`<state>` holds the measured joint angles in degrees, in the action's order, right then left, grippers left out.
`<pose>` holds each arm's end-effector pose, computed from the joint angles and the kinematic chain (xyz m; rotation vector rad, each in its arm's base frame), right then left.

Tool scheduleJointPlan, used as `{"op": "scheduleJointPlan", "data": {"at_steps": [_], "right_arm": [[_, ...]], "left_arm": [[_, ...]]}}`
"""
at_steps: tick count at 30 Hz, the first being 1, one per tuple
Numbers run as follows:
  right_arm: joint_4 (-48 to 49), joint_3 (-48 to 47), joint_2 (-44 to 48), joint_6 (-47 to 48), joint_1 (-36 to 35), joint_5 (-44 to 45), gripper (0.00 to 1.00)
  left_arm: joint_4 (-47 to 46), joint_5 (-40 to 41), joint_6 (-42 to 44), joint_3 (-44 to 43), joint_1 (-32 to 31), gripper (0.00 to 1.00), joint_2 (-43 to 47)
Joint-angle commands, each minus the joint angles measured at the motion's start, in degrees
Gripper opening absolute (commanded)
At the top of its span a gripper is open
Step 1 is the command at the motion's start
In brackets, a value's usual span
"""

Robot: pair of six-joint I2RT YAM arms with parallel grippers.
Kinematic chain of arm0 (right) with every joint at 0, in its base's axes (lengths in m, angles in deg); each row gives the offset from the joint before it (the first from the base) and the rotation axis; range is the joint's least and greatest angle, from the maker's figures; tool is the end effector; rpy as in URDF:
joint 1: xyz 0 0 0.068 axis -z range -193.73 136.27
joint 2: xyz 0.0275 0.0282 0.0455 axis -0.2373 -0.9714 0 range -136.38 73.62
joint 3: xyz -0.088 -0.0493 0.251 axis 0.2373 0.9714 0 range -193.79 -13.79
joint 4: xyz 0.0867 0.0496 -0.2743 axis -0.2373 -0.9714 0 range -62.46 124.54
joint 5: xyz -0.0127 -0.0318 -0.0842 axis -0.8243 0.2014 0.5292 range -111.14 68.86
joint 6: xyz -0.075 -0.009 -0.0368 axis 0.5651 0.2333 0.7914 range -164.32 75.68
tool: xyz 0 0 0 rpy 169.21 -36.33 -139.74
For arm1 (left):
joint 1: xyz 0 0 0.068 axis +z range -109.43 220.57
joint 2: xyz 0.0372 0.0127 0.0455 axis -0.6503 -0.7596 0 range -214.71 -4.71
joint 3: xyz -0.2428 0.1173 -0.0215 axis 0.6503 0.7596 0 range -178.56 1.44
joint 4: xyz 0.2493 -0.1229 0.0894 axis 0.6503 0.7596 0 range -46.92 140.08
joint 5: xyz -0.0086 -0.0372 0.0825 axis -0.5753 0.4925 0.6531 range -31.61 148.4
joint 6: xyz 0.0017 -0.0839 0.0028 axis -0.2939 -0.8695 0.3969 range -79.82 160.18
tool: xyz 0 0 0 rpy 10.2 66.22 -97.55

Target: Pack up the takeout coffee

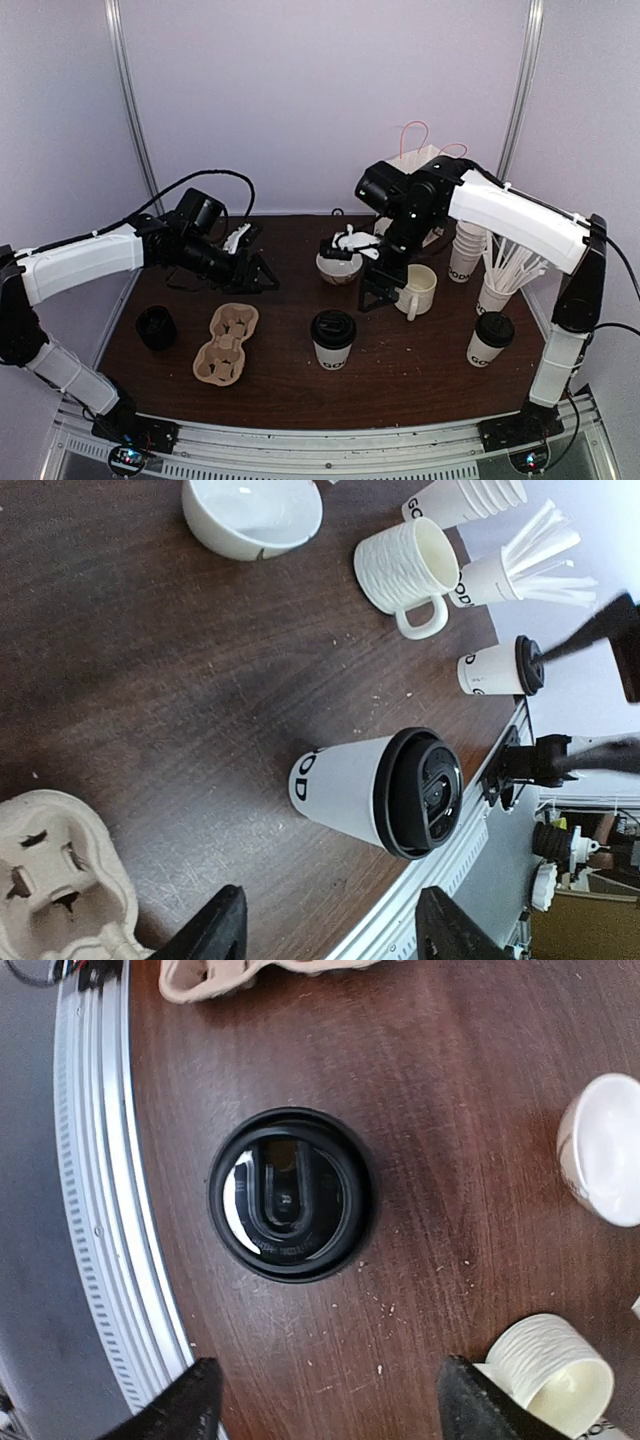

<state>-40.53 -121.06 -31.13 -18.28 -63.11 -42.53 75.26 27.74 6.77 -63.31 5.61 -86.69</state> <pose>0.2424 0.3239 0.3027 -1.8127 2.2090 0.6169 0.2699 -0.2344 0.2435 0.3006 2.6134 -1.1372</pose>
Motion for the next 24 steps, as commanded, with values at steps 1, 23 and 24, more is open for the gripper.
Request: {"op": "scheduleJointPlan", "data": {"at_steps": [1,23,24], "right_arm": [[13.54,10.02,3.02,-14.40,10.01,-18.97,0.66],[22.94,24.16,-3.61,-24.63,12.94,-35.04,0.44],[22.99,24.28,-3.62,-24.57,12.96,-34.96,0.43]], "left_arm": [[-11.94,-6.48,-11.44,5.14,-0.15,0.56,-2.17],[-15.26,-12.97,-13.66,0.77,-6.67,0.45,-13.53],[-15.46,-13.10,-13.74,0.77,-6.74,0.45,-13.79]]}}
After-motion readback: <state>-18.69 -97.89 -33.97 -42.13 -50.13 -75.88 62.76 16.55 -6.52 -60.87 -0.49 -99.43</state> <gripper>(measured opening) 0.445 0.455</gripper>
